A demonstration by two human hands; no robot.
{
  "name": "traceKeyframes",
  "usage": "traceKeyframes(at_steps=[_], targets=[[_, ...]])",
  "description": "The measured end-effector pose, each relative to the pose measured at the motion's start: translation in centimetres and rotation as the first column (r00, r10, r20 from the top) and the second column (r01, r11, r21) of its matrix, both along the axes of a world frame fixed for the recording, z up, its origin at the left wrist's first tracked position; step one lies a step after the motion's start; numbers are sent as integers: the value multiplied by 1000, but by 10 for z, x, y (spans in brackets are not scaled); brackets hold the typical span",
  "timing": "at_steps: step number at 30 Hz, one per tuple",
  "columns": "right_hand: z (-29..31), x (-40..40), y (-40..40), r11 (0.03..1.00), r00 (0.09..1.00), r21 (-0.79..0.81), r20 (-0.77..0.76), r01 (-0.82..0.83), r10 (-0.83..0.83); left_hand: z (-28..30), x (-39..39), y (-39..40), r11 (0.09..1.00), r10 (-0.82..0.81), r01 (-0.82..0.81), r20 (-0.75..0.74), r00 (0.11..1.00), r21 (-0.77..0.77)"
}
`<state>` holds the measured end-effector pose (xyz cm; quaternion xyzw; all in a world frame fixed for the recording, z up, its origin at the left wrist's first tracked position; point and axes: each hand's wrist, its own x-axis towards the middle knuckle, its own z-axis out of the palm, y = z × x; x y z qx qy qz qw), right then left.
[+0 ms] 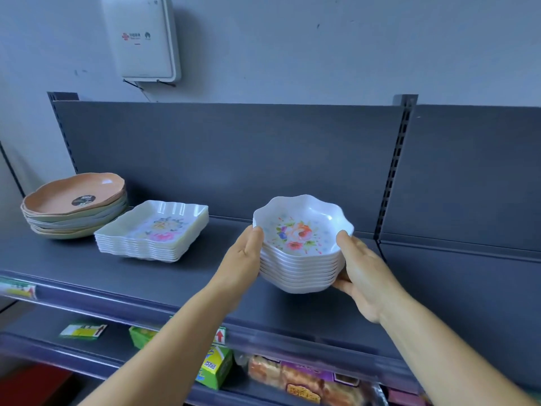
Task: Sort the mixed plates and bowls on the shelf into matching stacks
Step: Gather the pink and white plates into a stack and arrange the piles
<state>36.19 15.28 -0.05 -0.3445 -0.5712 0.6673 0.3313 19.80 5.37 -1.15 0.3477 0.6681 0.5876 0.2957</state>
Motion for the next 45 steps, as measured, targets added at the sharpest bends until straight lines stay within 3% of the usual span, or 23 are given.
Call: traceKeyframes(at_steps=[9, 16, 21, 27, 35, 39, 42, 45], targets=[[-14, -51, -19, 999, 1000, -51, 20, 2, -1, -24, -55, -2, 998, 43, -40, 45, 998, -49], [-23, -70, -12, 996, 996, -45, 35, -81, 83, -22, -72, 2, 995, 85, -86, -34, 996, -46], [-24, -63, -1, 975, 975, 151, 174, -164, 137, -5, -67, -7, 998, 53, -58, -145, 988, -33], [-21, -64, -8, 863, 908, 422, 409, -278, 93, -13, -59, -14, 996, -77, 62, -271, 960, -63], [-20, -84, -4, 823, 901, 501, 432, -266, 28, -5, -76, -4, 989, -32, 0, -214, 976, -148], [-22, -92, 3, 807, 876, 514, 482, -290, 8, -6, -89, 2, 976, -42, -16, -258, 965, -219], [-24, -96, 3, 695, 800, 646, 575, -315, -171, 7, -85, -10, 956, -42, -96, -452, 891, -278], [-24, -101, -9, 435, 694, 772, 622, -464, -363, 8, -100, -33, 922, -107, -212, -740, 664, -323]])
